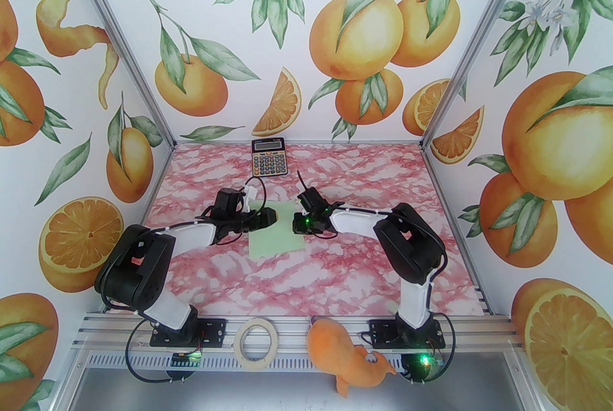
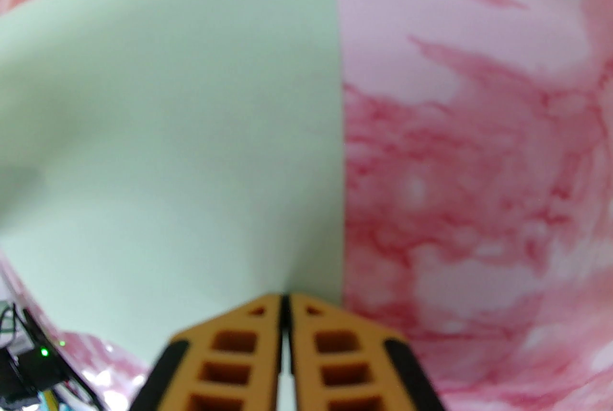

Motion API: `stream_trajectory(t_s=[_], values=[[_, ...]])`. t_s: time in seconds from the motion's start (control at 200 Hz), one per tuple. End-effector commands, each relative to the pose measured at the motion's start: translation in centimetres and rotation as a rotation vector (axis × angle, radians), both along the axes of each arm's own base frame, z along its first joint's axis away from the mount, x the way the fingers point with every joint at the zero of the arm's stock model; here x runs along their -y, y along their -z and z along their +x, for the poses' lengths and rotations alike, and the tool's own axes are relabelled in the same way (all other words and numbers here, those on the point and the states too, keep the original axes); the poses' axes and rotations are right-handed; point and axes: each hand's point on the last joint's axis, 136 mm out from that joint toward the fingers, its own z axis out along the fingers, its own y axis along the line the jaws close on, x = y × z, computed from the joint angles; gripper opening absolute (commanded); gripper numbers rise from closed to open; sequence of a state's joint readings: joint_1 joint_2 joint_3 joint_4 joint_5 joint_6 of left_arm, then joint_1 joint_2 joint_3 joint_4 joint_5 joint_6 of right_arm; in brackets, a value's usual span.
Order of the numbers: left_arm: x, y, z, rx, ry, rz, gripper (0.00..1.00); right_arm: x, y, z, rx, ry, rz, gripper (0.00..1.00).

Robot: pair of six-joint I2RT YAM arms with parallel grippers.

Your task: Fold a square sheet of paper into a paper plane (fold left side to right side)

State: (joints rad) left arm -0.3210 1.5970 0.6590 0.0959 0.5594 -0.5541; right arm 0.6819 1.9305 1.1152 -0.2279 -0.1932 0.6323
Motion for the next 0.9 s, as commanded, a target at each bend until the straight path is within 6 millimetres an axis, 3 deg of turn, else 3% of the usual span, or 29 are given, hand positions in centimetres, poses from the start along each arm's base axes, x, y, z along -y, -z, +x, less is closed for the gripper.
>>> stream_trajectory(t_s=[0.0,0.255,0.425,0.656,0.896], values=[[-0.4,0.6,-1.6,-0.02,0.016,0.023,0.86,2.2,3.5,-2.8,-0.133,0.007,-0.095,0.12],[0.7,-3.1,-1.3,0.06,0.013,-0.069,0.77,2.2,3.5,-2.9,-0.135,0.004,-0.094,0.12],[2.3,-4.5,-0.5,0.093,0.029,-0.09,0.8,2.0,3.6,-2.9,-0.139,0.003,-0.091,0.12],[4.4,-5.0,0.4,0.101,0.03,-0.164,0.81,2.1,3.6,-2.8,-0.138,0.003,-0.088,0.13],[5.5,-3.8,0.6,0.074,0.035,-0.19,0.82,2.2,2.8,-2.3,-0.132,0.022,-0.033,0.15]])
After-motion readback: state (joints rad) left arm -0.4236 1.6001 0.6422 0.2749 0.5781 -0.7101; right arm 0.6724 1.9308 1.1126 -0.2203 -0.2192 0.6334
